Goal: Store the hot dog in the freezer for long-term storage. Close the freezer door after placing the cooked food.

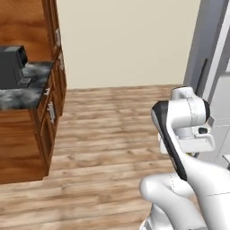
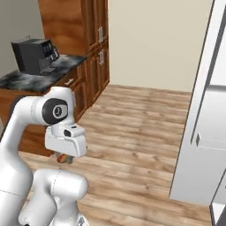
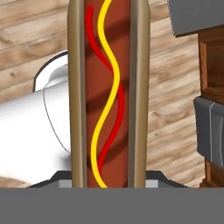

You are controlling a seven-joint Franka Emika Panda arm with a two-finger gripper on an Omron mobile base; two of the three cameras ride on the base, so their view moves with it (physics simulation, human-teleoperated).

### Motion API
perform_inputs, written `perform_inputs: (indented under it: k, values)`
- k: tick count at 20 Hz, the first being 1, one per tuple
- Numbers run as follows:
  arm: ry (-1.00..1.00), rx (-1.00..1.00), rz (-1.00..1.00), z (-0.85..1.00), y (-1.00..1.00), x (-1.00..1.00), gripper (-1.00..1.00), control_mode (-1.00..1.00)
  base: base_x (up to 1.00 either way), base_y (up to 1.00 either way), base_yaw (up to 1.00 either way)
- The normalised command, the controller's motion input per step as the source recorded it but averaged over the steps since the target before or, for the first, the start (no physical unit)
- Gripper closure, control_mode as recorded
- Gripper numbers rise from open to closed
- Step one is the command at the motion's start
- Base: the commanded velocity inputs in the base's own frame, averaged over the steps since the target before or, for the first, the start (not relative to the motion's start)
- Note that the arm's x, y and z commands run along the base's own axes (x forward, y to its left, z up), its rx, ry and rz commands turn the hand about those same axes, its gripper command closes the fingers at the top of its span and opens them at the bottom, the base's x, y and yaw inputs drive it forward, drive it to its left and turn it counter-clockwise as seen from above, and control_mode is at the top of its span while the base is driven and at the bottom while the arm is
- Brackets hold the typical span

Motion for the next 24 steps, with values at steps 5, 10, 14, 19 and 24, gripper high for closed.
perform_inputs:
  k: [5,10,14,19,24]
  values:
    - [0.00,0.00,0.00,0.00,0.00,0.00,1.00,1.00,0.46,0.63,-0.33]
    - [0.00,0.00,0.00,0.00,0.00,0.00,1.00,1.00,0.40,0.08,-0.58]
    - [0.00,0.00,0.00,0.00,0.00,0.00,1.00,1.00,0.26,0.00,-0.73]
    - [0.00,0.00,0.00,0.00,0.00,0.00,1.00,1.00,0.29,0.00,-0.79]
    - [0.00,0.00,0.00,0.00,0.00,0.00,1.00,1.00,0.41,0.05,-0.76]
